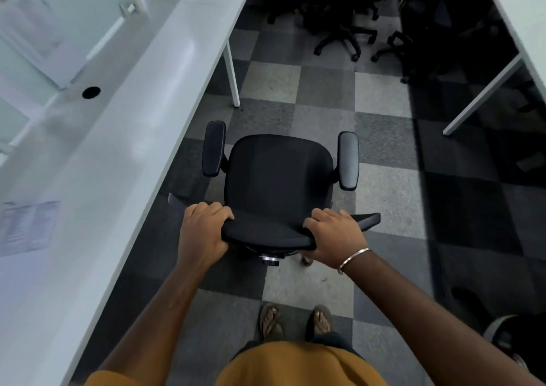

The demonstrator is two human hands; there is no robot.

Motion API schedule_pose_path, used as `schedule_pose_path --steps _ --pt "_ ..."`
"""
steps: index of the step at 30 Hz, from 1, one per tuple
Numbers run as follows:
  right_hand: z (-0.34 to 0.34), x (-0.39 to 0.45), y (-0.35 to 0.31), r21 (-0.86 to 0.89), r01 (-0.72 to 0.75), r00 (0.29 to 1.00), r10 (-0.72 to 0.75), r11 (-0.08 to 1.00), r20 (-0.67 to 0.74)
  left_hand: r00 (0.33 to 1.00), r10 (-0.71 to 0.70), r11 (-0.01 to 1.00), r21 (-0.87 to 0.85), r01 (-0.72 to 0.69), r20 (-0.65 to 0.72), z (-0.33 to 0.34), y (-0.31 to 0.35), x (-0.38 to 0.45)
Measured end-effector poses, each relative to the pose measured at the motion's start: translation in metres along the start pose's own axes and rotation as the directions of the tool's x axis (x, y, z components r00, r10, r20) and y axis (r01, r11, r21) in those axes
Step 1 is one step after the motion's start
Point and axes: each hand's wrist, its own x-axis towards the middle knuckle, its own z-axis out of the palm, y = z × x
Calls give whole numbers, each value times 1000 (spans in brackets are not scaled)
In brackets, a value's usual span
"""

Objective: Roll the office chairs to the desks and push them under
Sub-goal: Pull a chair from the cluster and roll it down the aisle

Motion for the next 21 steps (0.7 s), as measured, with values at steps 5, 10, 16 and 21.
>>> schedule_pose_path --steps 5,10,16,21 --pt "5 -36 -35 5 143 989 -143 990 28 999 -46 999 10 47 -20 -5 -4 -70" --pt "6 -76 -67 54 189 977 -193 980 85 995 -92 995 25 93 -37 -9 0 -133" --pt "25 -120 -95 55 280 960 -281 958 11 989 -114 993 28 117 -90 -10 9 -209" --pt "29 -158 -114 62 403 915 -402 913 -23 978 -178 982 52 184 -110 -9 18 -275"
